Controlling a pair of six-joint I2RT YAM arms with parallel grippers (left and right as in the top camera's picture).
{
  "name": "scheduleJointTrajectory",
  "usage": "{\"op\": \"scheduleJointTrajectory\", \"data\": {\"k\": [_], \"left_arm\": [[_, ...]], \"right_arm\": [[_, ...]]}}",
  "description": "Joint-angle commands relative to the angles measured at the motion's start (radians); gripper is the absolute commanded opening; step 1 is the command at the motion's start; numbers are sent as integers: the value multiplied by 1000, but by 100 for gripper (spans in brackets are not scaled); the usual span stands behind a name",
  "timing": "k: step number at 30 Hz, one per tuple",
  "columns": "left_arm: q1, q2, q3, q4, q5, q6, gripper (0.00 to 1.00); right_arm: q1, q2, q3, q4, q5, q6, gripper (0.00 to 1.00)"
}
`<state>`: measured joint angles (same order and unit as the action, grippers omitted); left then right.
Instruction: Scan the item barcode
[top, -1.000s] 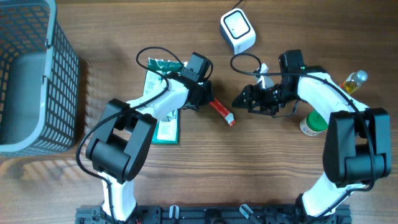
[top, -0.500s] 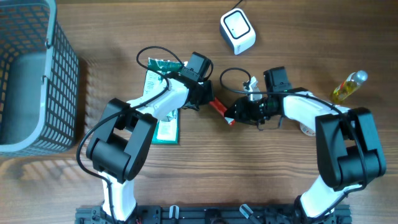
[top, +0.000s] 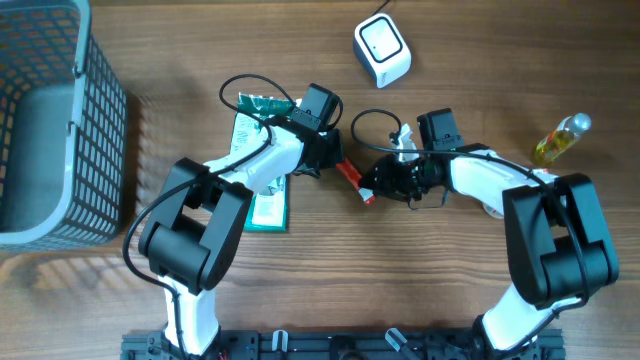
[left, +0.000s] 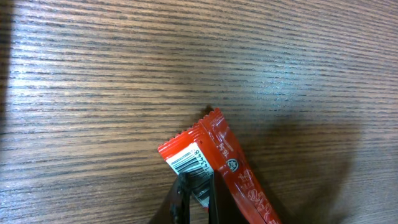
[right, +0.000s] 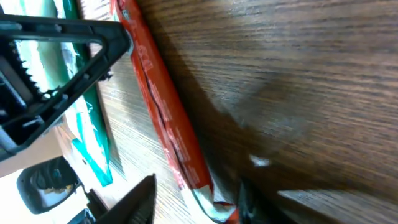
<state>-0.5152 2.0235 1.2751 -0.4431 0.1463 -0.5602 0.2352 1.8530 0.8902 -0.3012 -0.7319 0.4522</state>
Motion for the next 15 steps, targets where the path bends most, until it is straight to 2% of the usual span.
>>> {"op": "scheduleJointTrajectory", "data": {"k": [1,8,15], "left_arm": [[-4,41,-5,-13,-18,-9,4],[-4,36,-5,-13,-6,-10,4],[19,-80,-3,-5,-6,-9,4]], "right_arm": [[24,-11,-19,-6,24,22,48],[27,-11,-19,-6,27,22,52],[27,-11,-19,-2,29,22,52]]}}
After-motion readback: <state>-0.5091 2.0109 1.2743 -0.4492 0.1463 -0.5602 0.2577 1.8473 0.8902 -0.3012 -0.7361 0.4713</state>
